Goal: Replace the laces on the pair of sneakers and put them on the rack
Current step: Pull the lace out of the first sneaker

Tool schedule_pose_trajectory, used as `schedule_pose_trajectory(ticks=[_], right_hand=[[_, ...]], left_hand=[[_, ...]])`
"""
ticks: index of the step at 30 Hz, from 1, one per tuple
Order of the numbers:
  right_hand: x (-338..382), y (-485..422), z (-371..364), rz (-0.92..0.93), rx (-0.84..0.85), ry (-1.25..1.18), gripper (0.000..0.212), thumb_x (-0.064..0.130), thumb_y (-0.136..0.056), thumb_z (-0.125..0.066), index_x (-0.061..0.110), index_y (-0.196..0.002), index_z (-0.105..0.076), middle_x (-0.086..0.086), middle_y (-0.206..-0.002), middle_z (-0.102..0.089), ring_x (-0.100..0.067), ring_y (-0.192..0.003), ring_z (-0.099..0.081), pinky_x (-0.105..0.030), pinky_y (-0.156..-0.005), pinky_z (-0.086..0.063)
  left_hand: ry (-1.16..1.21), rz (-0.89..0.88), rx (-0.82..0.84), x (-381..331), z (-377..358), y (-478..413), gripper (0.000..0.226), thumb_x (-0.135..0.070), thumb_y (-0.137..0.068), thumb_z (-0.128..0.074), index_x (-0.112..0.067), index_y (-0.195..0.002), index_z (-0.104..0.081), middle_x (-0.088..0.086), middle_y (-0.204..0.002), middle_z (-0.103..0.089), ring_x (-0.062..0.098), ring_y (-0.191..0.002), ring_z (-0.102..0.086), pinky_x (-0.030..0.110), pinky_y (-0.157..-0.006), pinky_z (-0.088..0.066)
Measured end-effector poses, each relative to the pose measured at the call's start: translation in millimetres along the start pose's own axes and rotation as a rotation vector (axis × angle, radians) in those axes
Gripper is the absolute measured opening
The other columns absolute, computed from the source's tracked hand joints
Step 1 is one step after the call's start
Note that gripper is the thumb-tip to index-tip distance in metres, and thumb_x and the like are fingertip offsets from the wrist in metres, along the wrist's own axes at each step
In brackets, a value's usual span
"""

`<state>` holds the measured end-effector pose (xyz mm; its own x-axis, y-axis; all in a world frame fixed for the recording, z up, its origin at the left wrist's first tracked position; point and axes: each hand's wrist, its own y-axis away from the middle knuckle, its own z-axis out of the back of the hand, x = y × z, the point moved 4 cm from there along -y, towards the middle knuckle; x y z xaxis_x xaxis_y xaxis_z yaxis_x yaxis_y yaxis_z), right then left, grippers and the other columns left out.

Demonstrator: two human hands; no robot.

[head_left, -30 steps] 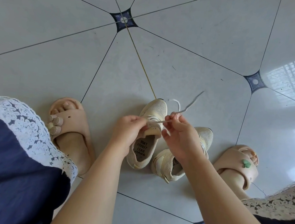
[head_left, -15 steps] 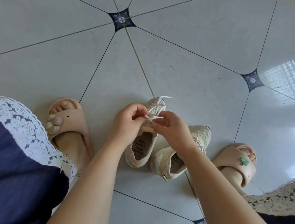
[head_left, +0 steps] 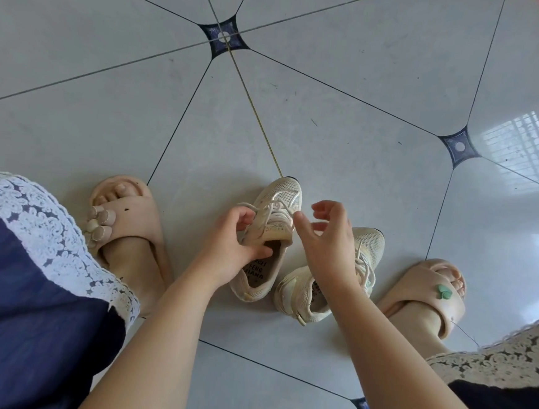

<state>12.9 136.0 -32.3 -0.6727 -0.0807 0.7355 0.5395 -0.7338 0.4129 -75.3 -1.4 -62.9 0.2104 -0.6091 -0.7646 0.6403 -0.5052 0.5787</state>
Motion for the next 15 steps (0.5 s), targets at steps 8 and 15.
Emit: schedule_pose_trajectory(ticks=[8, 15], right_hand=[[12, 20, -12, 0.394, 0.137, 0.438, 0.024, 0.017, -0.081, -0.066, 0.019, -0.105, -0.069, 0.002, -0.105, -0.064, -0.021, -0.099, -0.051, -0.02, -0.076, -0.034], [19, 38, -24, 0.543, 0.182, 0.593, 0.013, 0.005, -0.075, -0.069, 0.012, -0.085, -0.074, -0.004, -0.08, -0.066, -0.026, -0.08, -0.058, -0.034, -0.057, -0.051]], left_hand=[[-0.261, -0.192, -0.168, -4, 3, 4, 0.012, -0.012, -0.082, -0.063, -0.02, -0.09, -0.06, -0.013, -0.081, -0.059, 0.013, -0.078, -0.059, 0.026, -0.071, -0.047], [-0.126, -0.036, -0.303, 4, 9, 4, 0.027, -0.011, -0.077, -0.064, -0.032, -0.069, -0.052, -0.018, -0.064, -0.059, 0.005, -0.063, -0.056, 0.013, -0.056, -0.037]])
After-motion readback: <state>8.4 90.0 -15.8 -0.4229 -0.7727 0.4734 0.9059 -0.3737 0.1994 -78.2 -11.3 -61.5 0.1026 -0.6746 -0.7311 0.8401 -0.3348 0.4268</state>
